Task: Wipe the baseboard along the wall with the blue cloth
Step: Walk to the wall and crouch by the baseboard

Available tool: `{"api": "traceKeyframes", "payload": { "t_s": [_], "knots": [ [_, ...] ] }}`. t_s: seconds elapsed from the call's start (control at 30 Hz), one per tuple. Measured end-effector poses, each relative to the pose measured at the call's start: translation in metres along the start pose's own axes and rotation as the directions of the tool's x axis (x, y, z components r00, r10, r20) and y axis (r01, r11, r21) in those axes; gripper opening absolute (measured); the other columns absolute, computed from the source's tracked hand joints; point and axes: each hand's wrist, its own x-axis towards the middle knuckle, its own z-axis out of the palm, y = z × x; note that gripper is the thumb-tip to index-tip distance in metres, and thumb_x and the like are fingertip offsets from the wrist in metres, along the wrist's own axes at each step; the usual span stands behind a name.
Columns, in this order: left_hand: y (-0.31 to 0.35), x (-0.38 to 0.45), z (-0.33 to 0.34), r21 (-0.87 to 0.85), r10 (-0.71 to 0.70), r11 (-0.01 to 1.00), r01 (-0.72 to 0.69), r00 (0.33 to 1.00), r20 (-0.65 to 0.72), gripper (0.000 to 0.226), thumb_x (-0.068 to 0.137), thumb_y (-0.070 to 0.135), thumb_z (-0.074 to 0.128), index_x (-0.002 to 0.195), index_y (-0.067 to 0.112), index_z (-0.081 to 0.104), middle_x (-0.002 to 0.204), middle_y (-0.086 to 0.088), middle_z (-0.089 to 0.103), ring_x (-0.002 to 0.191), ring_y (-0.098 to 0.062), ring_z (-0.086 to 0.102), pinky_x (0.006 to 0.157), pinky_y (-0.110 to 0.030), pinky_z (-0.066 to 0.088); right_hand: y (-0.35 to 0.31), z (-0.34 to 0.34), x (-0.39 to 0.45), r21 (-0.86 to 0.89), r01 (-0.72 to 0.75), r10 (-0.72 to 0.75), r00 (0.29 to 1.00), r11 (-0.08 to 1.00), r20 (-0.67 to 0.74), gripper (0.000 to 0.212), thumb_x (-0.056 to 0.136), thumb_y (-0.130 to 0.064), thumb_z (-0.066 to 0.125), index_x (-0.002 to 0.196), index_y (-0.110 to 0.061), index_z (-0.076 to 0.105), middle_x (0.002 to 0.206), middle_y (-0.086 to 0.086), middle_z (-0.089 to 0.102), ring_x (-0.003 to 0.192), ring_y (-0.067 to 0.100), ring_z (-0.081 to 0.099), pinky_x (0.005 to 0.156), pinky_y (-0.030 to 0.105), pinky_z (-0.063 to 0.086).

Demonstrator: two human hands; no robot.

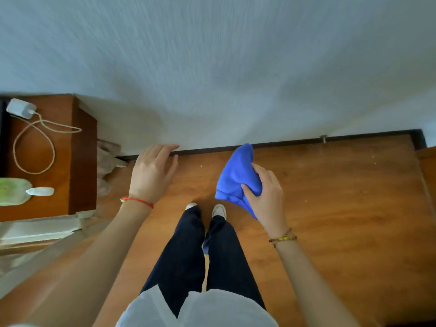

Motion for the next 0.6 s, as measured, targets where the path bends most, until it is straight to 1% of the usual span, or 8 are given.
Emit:
{"api": "traceKeyframes", "payload": {
  "t_s": [0.13, 0.23, 0.3, 0.4, 0.5, 0.6],
  "knots": [
    [-0.048, 0.002, 0.061, 0.041, -0.028, 0.999, 0.03, 0.999, -0.034, 0.022, 0.099, 0.014, 0.059, 0.116, 0.005, 0.069, 0.097, -0.01, 0.07, 0.086, -0.032, 0.065, 0.077, -0.043, 0.053, 0.046, 0.062, 0.042, -0.015, 0.045, -0.043, 0.997, 0.999, 0.07, 0.036, 0.089, -0.021, 0.064, 0.124, -0.018, 0.058, 0.102, -0.004, 0.06, 0.095, 0.016, 0.057, 0.078, 0.034, 0.053],
    [-0.09, -0.008, 0.123, 0.054, -0.029, 0.998, 0.031, 0.998, -0.047, 0.021, 0.1, 0.016, 0.058, 0.114, 0.006, 0.07, 0.096, -0.01, 0.07, 0.084, -0.031, 0.064, 0.077, -0.042, 0.052, 0.09, 0.121, 0.066, -0.017, 0.098, -0.096, 0.989, 0.995, 0.114, 0.033, 0.09, -0.025, 0.058, 0.122, -0.016, 0.058, 0.103, -0.004, 0.061, 0.095, 0.017, 0.056, 0.08, 0.035, 0.051],
    [-0.123, -0.02, 0.169, 0.068, -0.012, 0.998, 0.015, 0.999, -0.044, 0.021, 0.1, 0.017, 0.057, 0.113, 0.006, 0.071, 0.098, -0.011, 0.07, 0.089, -0.027, 0.063, 0.078, -0.041, 0.052, 0.124, 0.165, 0.076, -0.002, 0.102, -0.101, 0.989, 0.995, 0.111, 0.036, 0.09, -0.02, 0.064, 0.126, -0.017, 0.057, 0.108, -0.003, 0.059, 0.097, 0.016, 0.057, 0.08, 0.03, 0.051],
    [-0.18, -0.042, 0.242, 0.074, 0.013, 0.997, -0.012, 1.0, -0.009, 0.022, 0.1, 0.017, 0.057, 0.113, 0.005, 0.071, 0.102, -0.012, 0.071, 0.093, -0.028, 0.066, 0.079, -0.042, 0.053, 0.177, 0.231, 0.088, -0.039, 0.145, -0.139, 0.982, 0.989, 0.131, 0.045, 0.088, -0.013, 0.068, 0.131, -0.016, 0.055, 0.109, 0.0, 0.055, 0.09, 0.015, 0.058, 0.071, 0.025, 0.05],
    [-0.236, -0.066, 0.316, 0.105, 0.026, 0.994, -0.028, 0.999, 0.019, 0.021, 0.1, 0.015, 0.059, 0.113, 0.005, 0.071, 0.101, -0.012, 0.071, 0.092, -0.029, 0.067, 0.081, -0.038, 0.052, 0.237, 0.303, 0.101, -0.051, 0.207, -0.194, 0.963, 0.977, 0.188, 0.049, 0.087, -0.009, 0.069, 0.134, -0.014, 0.054, 0.112, 0.004, 0.05, 0.088, 0.017, 0.058, 0.069, 0.028, 0.053],
    [-0.287, -0.082, 0.384, 0.142, 0.03, 0.989, -0.032, 0.999, 0.021, 0.019, 0.095, 0.01, 0.067, 0.113, 0.005, 0.071, 0.1, -0.012, 0.072, 0.092, -0.029, 0.068, 0.081, -0.038, 0.055, 0.296, 0.376, 0.118, -0.028, 0.234, -0.224, 0.954, 0.972, 0.198, 0.049, 0.086, -0.007, 0.069, 0.132, -0.01, 0.054, 0.121, 0.008, 0.049, 0.095, 0.019, 0.058, 0.073, 0.034, 0.055]
  ]
}}
